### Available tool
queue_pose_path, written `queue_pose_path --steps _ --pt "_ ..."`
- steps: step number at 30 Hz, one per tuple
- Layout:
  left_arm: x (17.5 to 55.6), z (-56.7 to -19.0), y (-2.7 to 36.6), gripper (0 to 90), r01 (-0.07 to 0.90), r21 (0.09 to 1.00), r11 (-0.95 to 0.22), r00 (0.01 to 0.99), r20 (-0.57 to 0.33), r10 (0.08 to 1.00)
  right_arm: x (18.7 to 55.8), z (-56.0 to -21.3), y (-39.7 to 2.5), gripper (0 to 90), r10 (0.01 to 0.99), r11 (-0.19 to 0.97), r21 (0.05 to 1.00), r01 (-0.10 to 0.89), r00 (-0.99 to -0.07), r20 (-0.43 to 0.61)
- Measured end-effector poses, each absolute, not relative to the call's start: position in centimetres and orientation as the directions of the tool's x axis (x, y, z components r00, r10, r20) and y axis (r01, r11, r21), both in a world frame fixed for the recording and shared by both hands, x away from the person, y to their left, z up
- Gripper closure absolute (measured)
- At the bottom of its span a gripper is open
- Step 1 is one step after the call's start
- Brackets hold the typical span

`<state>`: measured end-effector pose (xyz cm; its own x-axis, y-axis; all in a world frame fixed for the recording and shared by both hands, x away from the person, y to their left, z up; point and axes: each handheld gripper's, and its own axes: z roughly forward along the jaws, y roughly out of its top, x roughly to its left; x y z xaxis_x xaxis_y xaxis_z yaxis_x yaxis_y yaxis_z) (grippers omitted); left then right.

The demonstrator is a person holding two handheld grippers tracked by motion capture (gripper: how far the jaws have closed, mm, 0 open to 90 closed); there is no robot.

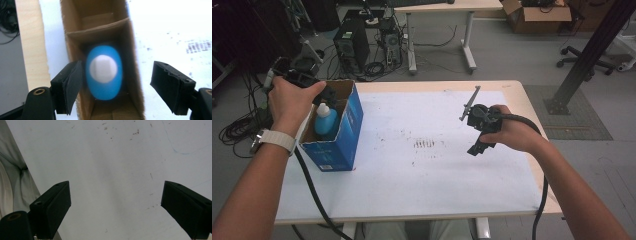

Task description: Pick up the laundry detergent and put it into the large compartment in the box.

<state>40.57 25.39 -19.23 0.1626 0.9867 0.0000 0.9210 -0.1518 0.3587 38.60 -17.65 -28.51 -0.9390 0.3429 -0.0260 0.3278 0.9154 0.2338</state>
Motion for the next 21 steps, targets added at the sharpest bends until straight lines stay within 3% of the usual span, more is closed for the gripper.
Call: queue_pose_path --steps 12,21 --pt "38.9 -16.8 21.2 21.6 0.856 0.401 -0.328 0.363 -0.012 0.932 38.4 -28.3 -17.6 9.1 0.343 0.914 0.238 0.327 -0.939 -0.028" --pt "37.9 -16.2 18.8 21.6 0.804 0.426 -0.415 0.461 -0.006 0.887 38.4 -28.2 -17.7 9.1 0.346 0.913 0.239 0.330 -0.938 -0.029"
